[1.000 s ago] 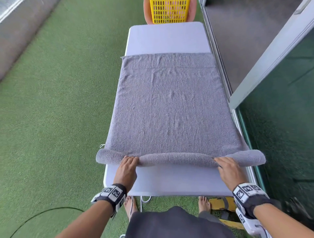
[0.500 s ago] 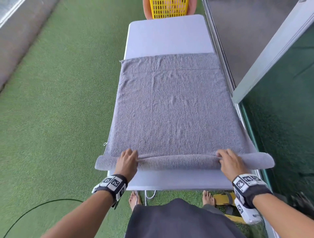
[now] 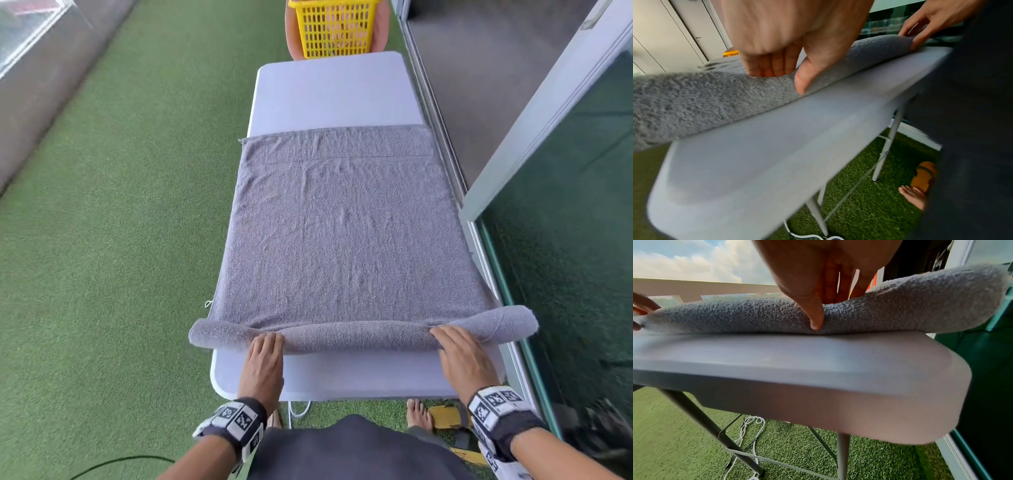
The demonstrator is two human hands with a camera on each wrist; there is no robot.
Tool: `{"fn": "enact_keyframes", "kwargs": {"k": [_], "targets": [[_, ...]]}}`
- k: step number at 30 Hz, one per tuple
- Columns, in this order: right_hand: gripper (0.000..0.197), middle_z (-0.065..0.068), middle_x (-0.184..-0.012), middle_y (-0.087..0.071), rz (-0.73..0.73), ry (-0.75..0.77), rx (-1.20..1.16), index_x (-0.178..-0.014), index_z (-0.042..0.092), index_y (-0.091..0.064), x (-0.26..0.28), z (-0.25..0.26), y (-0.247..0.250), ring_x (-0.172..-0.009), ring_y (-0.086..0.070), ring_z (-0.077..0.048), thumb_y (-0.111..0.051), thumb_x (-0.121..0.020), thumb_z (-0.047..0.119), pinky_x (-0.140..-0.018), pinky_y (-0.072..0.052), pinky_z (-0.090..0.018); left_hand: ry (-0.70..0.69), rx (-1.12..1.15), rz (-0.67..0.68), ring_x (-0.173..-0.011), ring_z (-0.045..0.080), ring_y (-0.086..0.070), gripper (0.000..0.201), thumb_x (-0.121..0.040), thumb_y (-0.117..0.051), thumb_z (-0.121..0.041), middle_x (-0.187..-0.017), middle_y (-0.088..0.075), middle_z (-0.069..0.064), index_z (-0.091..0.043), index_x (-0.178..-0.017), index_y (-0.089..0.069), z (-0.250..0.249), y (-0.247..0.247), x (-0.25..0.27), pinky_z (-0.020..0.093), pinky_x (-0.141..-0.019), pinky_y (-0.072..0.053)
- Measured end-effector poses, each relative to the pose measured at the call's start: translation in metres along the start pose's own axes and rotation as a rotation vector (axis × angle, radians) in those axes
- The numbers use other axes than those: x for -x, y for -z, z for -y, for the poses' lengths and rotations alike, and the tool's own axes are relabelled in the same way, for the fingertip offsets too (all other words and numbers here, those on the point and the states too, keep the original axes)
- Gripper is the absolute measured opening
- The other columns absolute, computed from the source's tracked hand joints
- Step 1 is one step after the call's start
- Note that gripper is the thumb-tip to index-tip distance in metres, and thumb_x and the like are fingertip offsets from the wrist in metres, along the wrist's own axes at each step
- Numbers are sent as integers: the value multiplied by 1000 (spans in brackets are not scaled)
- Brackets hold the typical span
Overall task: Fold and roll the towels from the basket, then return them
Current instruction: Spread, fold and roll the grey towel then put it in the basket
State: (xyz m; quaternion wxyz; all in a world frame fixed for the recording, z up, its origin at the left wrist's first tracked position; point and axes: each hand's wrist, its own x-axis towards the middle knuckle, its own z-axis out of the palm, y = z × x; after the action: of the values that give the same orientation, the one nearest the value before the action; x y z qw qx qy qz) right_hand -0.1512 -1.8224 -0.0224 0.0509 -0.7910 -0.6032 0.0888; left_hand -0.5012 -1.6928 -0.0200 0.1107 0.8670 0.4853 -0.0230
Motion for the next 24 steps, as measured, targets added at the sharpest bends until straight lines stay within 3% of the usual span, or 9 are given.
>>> {"fn": "enact_keyframes", "kwargs": {"k": [5,10,12,16,18,20,24], "targets": [[48,-1,-96,-71,26,-3,58,-100,11,-72,-6,4,9,-89,-66,-21,-87,-55,5,-79,-54,-41,20,63,9,-79,18,-60,46,-57,-55,13,-90,-66,2,-11,-95,-64,12,8,-18,32,-72,-57],[46,3,-95,-70,76,-7,33,-99,15,-72,6,4,5,-87,-64,-19,-85,-57,6,-81,-52,-40,-45,13,20,-68,15,-60,39,-53,-59,10,-76,-65,-2,-14,-84,-65,10,14,-8,31,-65,-58],[42,4,-102,-70,111,-8,47,-107,17,-71,9,1,5,-93,-63,-17,-80,-66,7,-88,-50,-38,-35,11,55,-72,16,-62,39,-57,-57,10,-78,-67,0,-13,-86,-68,13,13,-5,33,-69,-58],[39,9,-119,-63,222,-43,69,-127,24,-60,-12,1,13,-109,-54,-11,-55,-90,13,-100,-40,-30,3,63,122,-91,19,-58,37,-83,-46,9,-101,-66,5,-9,-109,-65,19,9,-23,31,-86,-47],[35,8,-110,-65,247,-96,6,-121,29,-62,-30,5,19,-102,-55,-12,-56,-91,13,-96,-44,-31,22,82,82,-84,17,-55,34,-80,-53,12,-94,-63,2,-12,-101,-66,17,11,-35,29,-77,-47],[30,8,-97,-63,204,-131,-54,-106,32,-61,-44,8,22,-90,-56,-13,-63,-86,10,-85,-48,-31,36,93,40,-78,15,-50,40,-67,-61,15,-89,-58,0,-15,-93,-63,16,12,-43,27,-70,-45],[36,8,-73,-49,105,-42,22,-74,24,-49,-48,9,14,-69,-45,-15,-70,-70,-5,-65,-41,-28,-2,20,7,-69,18,-48,42,-55,-66,10,-78,-53,-1,-17,-84,-52,19,19,-47,31,-65,-45]]}}
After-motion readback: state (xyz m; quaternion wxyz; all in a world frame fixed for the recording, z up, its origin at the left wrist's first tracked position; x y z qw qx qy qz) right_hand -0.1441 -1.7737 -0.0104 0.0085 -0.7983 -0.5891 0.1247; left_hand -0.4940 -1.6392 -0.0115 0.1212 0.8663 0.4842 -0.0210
